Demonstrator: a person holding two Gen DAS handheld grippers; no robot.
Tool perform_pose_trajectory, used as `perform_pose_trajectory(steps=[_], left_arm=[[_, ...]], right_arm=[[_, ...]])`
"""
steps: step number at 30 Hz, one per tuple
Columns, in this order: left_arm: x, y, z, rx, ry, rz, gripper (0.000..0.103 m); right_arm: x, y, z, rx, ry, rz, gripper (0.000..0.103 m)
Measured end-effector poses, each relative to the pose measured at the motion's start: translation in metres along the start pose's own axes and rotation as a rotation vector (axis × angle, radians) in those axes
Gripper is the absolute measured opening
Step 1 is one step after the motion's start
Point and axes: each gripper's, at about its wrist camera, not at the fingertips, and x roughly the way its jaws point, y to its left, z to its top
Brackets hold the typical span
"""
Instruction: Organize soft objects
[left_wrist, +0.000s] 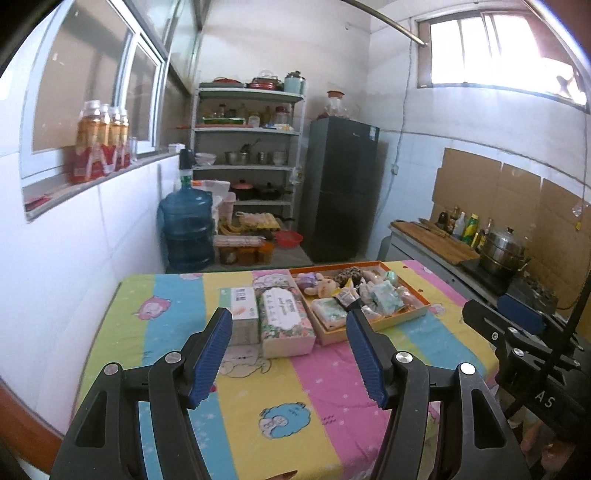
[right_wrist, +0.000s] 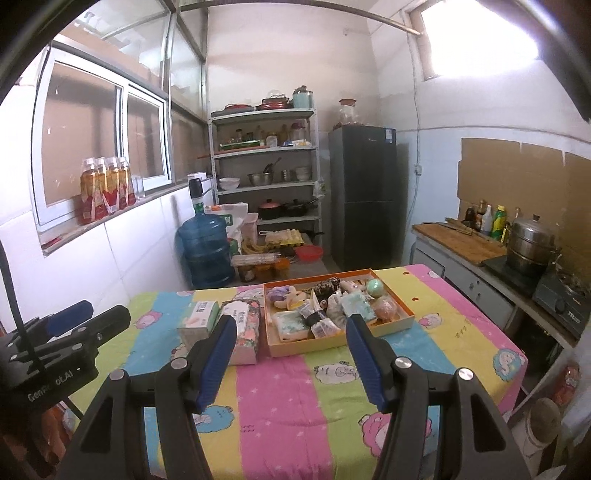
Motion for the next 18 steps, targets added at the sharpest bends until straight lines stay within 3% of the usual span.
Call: perform_pose_trajectory(steps=[9,18], left_arm=[[-0.034,0.010,-0.002,0.009,-0.042,0.039,0.066],[-0.044,0.007,-0.004,0.013,-0.052,0.046,0.066]], right_arm=[[-0.022,0.023,0.001,0.006,-0.019,0.004,0.062],[-0.029,0.030,0.003,-0.004,-0.031,0.004,0.062]])
